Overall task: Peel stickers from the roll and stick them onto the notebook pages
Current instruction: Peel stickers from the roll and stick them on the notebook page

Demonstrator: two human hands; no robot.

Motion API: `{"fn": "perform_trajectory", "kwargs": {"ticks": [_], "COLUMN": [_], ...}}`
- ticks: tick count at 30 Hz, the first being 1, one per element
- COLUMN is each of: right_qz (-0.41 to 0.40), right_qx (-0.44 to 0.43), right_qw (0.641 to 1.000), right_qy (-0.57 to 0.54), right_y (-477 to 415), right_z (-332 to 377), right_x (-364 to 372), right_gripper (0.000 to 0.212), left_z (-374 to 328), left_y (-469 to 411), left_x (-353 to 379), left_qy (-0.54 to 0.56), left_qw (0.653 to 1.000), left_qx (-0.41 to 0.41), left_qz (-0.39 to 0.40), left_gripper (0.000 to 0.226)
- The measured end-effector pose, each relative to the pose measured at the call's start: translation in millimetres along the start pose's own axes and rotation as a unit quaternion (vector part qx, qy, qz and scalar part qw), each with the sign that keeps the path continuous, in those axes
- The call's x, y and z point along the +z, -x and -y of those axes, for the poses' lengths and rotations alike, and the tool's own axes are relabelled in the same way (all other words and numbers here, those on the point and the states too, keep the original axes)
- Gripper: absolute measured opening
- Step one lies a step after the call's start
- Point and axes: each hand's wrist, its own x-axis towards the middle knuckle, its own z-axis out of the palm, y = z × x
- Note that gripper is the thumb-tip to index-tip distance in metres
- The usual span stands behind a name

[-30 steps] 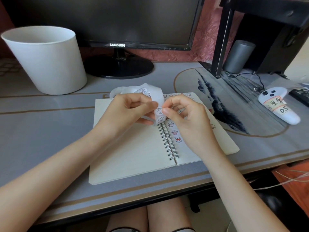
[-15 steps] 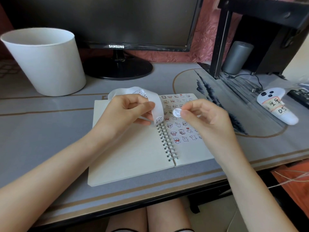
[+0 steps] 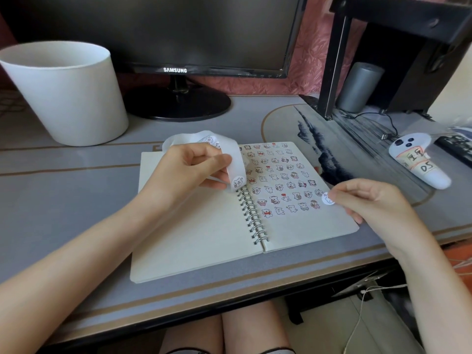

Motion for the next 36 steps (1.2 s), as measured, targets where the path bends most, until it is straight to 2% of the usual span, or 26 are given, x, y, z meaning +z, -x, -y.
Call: {"fn": "perform_trajectory", "kwargs": {"ticks": [17, 26, 36], "right_qz": [0.001, -0.005, -0.020], "right_qx": [0.008, -0.012, -0.052], "right_qw": [1.000, 1.000, 0.997], "right_qy": [0.025, 0.026, 0.051], "right_y": [-4.3, -3.7, -4.9], "right_z": [-5.8, -7.4, -12.8], "right_x": [0.3, 1.6, 5.0], "right_gripper": [0.003, 0.003, 0.014], "left_z": [-0.5, -0.7, -0.3], "left_y": [0.9, 1.2, 0.6], "left_x": [-0.3, -0.2, 0.0], "left_qy": [-0.009, -0.011, -0.005], "left_qw": [1.000, 1.000, 1.000], "left_qx": [0.006, 0.009, 0.009], "left_qz": [0.001, 0.001, 0.004], "left_gripper": [0.017, 0.018, 0.019]}}
